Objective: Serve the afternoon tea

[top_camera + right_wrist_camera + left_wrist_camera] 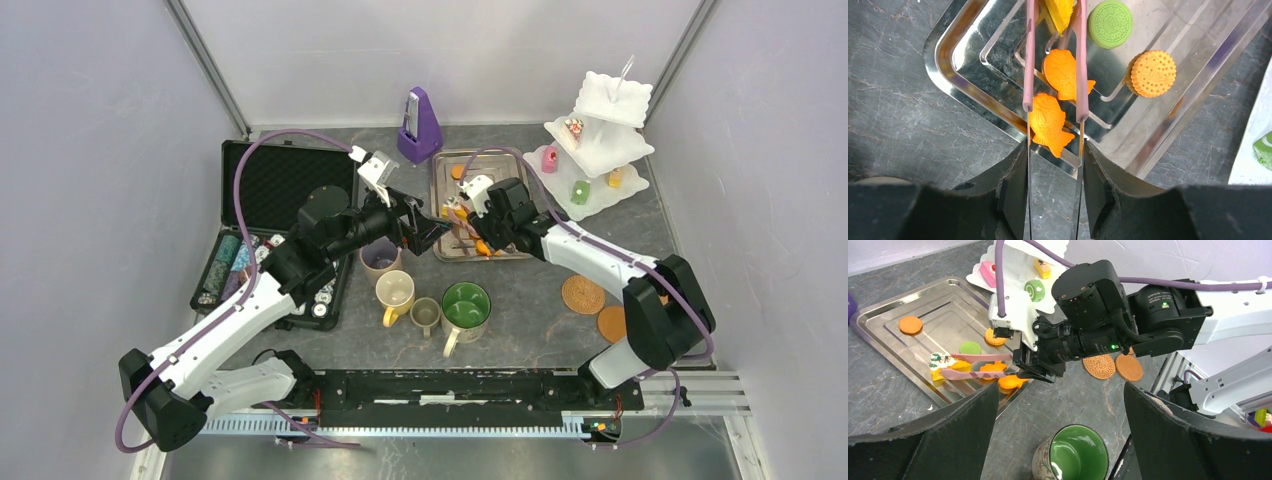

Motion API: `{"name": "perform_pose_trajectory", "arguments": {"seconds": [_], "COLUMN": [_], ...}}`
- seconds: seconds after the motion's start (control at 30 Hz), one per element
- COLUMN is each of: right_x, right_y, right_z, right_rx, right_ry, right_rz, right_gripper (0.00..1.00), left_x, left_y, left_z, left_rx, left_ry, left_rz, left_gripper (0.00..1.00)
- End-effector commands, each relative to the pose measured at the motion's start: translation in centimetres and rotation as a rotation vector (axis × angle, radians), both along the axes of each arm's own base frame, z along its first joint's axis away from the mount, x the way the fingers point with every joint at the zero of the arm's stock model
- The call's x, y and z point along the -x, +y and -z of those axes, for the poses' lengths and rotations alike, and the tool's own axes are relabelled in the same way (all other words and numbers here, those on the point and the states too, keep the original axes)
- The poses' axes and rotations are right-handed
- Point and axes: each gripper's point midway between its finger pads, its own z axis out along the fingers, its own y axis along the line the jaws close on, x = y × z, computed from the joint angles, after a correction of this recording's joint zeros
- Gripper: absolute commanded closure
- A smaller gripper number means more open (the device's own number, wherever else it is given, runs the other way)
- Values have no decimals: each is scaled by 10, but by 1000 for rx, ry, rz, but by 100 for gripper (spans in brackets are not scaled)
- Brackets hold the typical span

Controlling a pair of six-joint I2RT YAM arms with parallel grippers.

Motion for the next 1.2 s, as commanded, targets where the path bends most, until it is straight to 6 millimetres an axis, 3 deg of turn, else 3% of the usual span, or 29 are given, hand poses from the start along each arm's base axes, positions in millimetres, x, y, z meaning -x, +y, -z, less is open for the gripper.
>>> {"name": "perform_pose_trajectory", "arguments": {"seconds": [0.0, 0.43, 0.57, 0.73, 0.9, 1.17], "right_x": [-9, -7, -1, 13, 33, 45], "right_y": [8, 5, -9, -50, -110, -196], "right_z": [-40, -82, -105, -139, -161, -161], "right_rx": [-88, -153, -149, -102, -35, -18], "right_ry": [-122, -212, -256, -346, -418, -386], "right_rz": [18, 37, 74, 200, 434, 751], "right_gripper": [72, 79, 79, 79, 82, 84], "left_x": [0, -6, -4, -1, 6, 8], "left_y": [-1, 3, 3, 4, 5, 4], "left_z": [-26, -16, -18, -25, -34, -36], "left_rx": [35, -12, -8, 10, 38, 50], "left_ry": [-74, -63, -65, -73, -83, -79], "left_rz": [5, -26, -21, -15, 2, 16], "left_gripper": [0, 0, 0, 0, 0, 0]}}
